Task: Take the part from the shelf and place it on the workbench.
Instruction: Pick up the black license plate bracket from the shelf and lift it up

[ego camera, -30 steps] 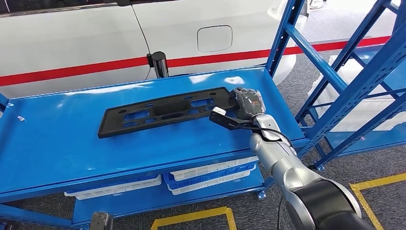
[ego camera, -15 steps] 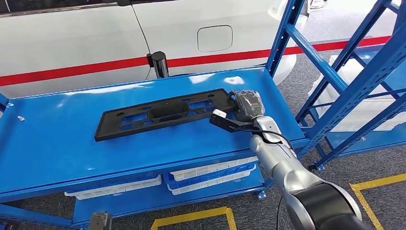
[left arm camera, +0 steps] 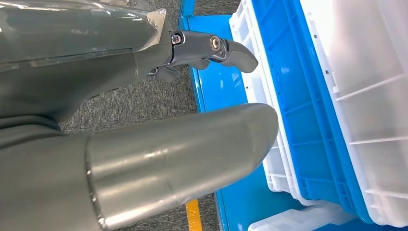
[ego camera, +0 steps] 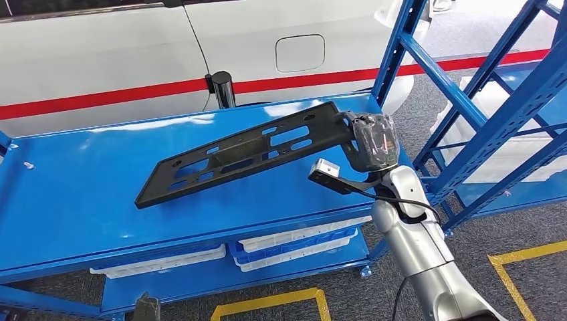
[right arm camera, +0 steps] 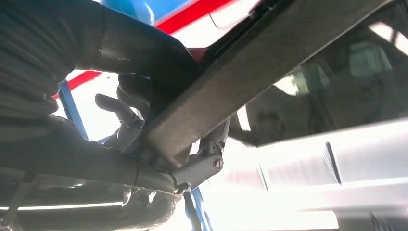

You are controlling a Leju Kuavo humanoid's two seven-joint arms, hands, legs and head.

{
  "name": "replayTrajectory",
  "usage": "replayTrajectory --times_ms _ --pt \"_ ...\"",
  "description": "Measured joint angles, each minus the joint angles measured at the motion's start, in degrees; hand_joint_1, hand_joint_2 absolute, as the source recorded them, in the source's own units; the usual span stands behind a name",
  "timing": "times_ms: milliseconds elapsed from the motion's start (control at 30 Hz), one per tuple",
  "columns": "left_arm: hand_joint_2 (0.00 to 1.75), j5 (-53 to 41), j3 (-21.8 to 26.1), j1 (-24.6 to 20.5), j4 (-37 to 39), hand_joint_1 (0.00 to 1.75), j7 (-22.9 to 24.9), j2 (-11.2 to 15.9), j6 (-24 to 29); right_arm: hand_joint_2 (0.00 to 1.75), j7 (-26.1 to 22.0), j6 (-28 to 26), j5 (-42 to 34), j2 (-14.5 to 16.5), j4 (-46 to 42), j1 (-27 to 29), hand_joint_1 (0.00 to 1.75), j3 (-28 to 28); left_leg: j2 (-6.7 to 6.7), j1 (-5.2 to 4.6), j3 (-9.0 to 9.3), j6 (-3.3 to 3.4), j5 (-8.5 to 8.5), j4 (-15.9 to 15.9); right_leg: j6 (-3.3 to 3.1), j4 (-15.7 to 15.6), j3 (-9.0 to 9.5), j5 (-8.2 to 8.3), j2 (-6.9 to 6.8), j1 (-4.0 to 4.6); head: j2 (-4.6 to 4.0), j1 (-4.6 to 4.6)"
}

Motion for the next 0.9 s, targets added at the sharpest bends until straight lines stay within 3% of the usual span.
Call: replayTrajectory --times_ms 367,500,900 --pt "0.0 0.01 -0.58 0.08 -0.13 0.0 -0.52 -0.28 -0.08 1.75 -0.69 -0.22 -4.33 -4.9 -15.71 3.97 1.75 -1.27 -0.02 -0.02 0.0 0.03 0.02 0.0 0.0 0.0 0.0 0.0 -0.03 -0.03 0.0 0.0" --pt "1.75 0.23 -0.78 0.22 -0.31 0.0 -0.54 -0.28 0.29 1.75 -2.04 0.83 -8.57 -7.22 -20.93 5.22 1.75 -2.68 0.01 -0.02 -0.04 0.07 -0.04 0.0 0.0 0.0 0.0 0.0 -0.01 -0.05 0.0 0.0" --pt "1.75 3.76 -0.26 1.34 -0.62 0.0 -0.99 0.45 -1.11 1.75 -5.03 1.27 -17.07 -7.8 -21.97 0.86 1.75 -2.1 0.02 0.0 -0.02 0.06 -0.02 0.0 0.0 0.0 0.0 0.0 -0.01 -0.18 0.0 0.0"
